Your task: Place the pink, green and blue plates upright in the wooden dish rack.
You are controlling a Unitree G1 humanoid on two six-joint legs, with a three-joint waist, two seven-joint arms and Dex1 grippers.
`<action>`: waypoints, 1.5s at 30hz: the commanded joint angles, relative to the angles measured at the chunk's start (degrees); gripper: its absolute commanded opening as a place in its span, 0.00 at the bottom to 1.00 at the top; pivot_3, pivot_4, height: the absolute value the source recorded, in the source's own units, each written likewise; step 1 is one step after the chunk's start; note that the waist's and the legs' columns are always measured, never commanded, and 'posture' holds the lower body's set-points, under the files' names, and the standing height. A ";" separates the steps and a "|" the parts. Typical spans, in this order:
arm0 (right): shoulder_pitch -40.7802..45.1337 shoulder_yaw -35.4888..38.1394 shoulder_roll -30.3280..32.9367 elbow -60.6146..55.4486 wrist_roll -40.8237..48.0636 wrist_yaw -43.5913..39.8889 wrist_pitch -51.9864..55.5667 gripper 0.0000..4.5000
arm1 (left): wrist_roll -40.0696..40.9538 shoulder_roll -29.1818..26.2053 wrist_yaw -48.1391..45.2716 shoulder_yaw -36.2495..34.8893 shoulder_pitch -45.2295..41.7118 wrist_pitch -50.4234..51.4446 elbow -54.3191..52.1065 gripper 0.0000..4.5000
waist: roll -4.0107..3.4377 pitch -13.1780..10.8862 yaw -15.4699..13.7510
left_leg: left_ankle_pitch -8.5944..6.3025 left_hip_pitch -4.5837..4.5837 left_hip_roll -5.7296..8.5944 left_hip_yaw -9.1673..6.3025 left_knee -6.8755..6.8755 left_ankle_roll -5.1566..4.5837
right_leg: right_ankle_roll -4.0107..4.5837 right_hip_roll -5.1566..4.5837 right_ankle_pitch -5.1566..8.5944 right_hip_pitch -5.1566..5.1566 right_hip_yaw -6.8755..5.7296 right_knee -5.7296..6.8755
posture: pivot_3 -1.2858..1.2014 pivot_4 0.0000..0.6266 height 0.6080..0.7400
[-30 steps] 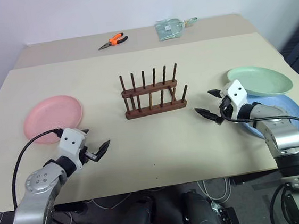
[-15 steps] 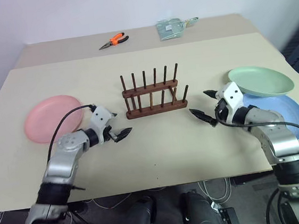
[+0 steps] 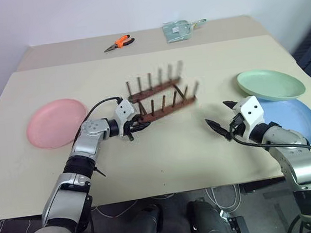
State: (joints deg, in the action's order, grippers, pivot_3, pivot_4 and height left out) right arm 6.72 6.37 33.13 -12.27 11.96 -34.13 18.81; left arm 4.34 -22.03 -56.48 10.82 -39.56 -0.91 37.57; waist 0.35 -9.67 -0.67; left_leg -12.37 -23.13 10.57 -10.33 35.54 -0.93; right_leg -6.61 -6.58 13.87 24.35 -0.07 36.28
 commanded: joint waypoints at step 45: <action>10.20 -12.14 -5.68 11.53 -12.89 7.76 1.57 0.00 | -2.23 6.03 28.21 0.45 17.76 21.59 -27.76 0.02 | -0.24 0.24 -1.46 | -0.15 0.04 -0.11 0.26 0.39 -0.20 | 0.05 0.15 -0.10 -0.12 0.20 0.01 | 0.52 0.24 1.00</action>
State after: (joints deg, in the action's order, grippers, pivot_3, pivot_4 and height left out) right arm 15.66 -5.91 27.97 -2.04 0.02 -27.70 21.65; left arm 4.32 -15.41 -31.15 12.71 -22.10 20.58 5.17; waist 0.11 -9.43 -2.14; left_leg -12.52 -23.08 10.46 -10.06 35.93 -1.13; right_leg -6.57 -6.43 13.77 24.23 0.14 36.31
